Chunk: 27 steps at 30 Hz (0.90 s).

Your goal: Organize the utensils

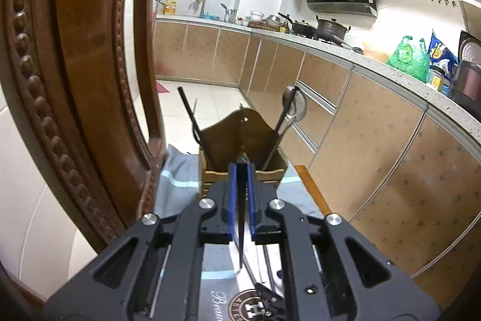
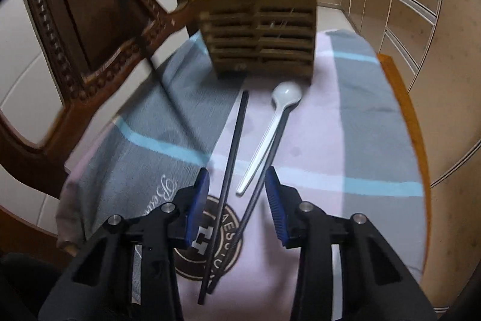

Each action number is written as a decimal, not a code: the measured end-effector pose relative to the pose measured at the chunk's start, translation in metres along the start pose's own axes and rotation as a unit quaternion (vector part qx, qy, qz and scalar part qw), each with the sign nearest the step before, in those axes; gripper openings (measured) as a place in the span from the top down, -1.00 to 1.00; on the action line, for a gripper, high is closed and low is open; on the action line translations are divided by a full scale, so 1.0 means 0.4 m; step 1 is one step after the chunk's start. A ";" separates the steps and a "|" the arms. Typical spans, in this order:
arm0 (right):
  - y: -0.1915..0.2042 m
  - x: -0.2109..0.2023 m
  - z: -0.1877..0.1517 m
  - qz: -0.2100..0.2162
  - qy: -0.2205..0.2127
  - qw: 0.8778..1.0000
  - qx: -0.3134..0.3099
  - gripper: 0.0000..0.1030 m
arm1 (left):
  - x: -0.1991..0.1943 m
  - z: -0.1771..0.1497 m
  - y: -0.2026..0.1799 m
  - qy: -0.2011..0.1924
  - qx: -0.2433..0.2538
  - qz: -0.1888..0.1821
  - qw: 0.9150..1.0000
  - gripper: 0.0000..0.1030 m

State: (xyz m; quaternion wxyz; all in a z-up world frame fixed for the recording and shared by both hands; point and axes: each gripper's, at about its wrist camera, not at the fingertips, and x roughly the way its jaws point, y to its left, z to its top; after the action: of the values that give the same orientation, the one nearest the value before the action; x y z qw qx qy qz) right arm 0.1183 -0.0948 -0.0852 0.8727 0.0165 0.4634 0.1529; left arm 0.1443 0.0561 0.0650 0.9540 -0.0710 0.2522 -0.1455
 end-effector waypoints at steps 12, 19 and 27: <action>-0.053 0.087 -0.004 0.046 0.028 0.993 0.102 0.72 | 0.037 0.012 0.054 0.011 -0.021 0.003 1.000 0.87; -0.101 0.110 0.009 0.090 0.042 0.977 0.190 0.72 | 0.051 0.003 0.051 0.019 -0.020 0.004 1.000 0.87; -0.153 0.133 0.039 0.092 0.046 0.954 0.281 0.72 | 0.056 0.001 0.044 0.017 -0.014 0.010 1.000 0.87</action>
State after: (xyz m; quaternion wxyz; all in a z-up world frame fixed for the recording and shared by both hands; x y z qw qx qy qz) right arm 0.1742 -0.1362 -0.1297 0.7925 0.2964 0.5241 0.0966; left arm 0.1670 0.0657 0.0513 0.9497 -0.0795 0.2715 -0.1341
